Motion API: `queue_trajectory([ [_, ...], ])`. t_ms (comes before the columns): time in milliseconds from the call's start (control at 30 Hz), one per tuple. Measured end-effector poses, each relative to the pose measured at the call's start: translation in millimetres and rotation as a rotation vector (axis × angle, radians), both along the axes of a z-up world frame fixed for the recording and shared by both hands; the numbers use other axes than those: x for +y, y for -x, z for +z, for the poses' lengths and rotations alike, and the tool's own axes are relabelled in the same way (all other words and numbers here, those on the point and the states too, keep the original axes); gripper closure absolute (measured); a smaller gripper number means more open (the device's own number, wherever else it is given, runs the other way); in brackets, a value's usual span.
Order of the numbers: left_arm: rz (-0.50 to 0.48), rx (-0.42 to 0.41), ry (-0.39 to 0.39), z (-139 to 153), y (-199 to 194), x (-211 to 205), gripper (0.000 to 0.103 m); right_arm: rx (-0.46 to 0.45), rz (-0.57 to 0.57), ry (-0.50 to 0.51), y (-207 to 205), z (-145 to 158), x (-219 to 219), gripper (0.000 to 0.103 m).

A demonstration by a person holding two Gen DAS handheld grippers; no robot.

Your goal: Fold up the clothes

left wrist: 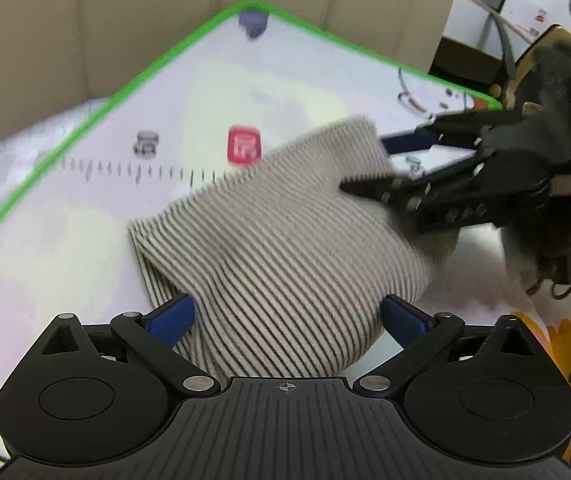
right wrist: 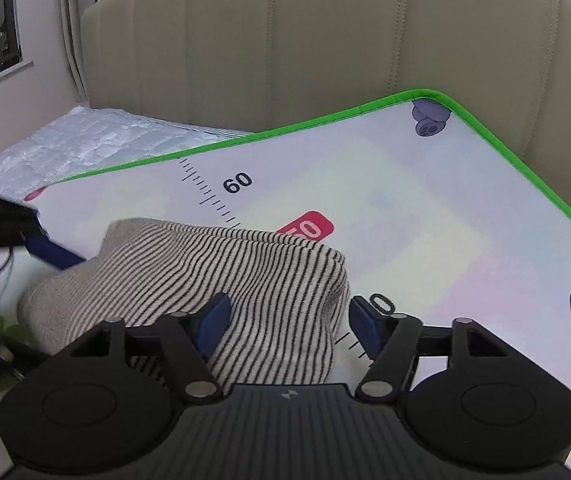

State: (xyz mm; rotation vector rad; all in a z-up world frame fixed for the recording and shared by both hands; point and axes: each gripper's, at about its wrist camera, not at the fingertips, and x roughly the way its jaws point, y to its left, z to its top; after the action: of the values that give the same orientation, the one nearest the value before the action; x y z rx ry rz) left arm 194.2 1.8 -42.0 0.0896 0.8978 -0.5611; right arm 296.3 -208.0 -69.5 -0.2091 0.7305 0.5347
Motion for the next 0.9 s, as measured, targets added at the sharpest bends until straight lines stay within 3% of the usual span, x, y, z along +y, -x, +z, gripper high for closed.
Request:
queue_trajectory([
  [133,-0.066,-0.155,0.059,37,-9,12,0.001,0.025,-0.014,-0.019,-1,-1,-3,0.034],
  [200,-0.145,-0.169,0.023,37,-24,7,0.000,0.038,-0.022,-0.027,-2,-1,-3,0.034],
  [300,-0.241,-0.180,-0.074,19,-46,-12,0.000,0.053,-0.030,-0.024,-5,0,-2,0.034],
  [367,-0.245,-0.174,-0.110,1,-58,-20,0.000,0.055,-0.041,-0.027,-2,8,-5,0.035],
  [400,-0.236,-0.164,-0.107,-6,-65,-21,0.000,0.055,-0.055,-0.038,1,15,-9,0.036],
  [467,-0.182,-0.115,-0.029,-14,-82,-13,0.000,0.074,-0.092,-0.092,10,30,-22,0.037],
  [533,-0.169,-0.074,0.031,-22,-96,-7,0.000,0.178,-0.147,-0.225,23,40,-46,0.037],
  [600,-0.176,-0.048,0.067,-29,-102,-3,0.000,0.353,-0.208,-0.388,39,35,-67,0.037],
  [700,-0.175,0.005,0.119,-38,-108,3,0.000,0.576,-0.272,-0.539,53,5,-72,0.037],
  [800,-0.130,0.090,0.169,-44,-116,13,0.000,0.663,-0.297,-0.559,50,-24,-57,0.037],
  [867,-0.094,0.132,0.181,-46,-115,17,0.000,0.686,-0.293,-0.543,40,-38,-48,0.048],
  [900,-0.077,0.141,0.176,-46,-113,19,0.000,0.693,-0.284,-0.534,32,-42,-45,0.048],
])
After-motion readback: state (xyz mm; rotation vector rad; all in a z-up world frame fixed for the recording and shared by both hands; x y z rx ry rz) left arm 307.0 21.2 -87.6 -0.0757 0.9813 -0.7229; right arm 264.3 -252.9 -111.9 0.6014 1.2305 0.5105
